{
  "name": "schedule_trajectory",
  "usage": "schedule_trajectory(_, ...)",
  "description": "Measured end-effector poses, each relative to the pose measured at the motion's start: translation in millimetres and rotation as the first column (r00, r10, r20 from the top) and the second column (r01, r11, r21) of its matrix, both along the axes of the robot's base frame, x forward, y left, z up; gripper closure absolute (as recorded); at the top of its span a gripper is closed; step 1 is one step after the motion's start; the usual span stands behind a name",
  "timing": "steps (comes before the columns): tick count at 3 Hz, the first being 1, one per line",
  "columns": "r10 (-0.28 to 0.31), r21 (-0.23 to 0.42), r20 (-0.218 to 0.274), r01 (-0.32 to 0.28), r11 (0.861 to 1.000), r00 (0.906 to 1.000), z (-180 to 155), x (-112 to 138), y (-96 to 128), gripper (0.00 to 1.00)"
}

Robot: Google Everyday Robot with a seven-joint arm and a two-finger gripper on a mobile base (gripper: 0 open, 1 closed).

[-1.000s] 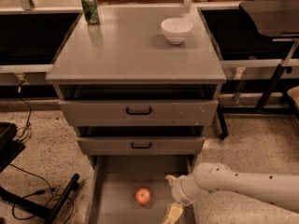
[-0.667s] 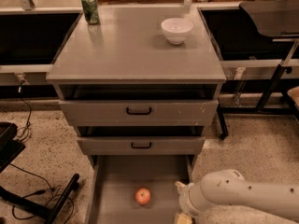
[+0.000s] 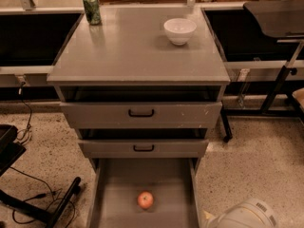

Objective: Place apple into bottom drawer

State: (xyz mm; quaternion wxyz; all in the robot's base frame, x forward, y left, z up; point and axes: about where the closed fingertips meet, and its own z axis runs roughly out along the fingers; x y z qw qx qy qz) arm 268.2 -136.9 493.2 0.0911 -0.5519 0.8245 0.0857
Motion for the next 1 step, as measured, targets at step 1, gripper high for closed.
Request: schedule_trajectory(1,-0.112,-0.183,0.013,0.113,0.977,0.9936,45.3,-14.6,-34.4,0.00)
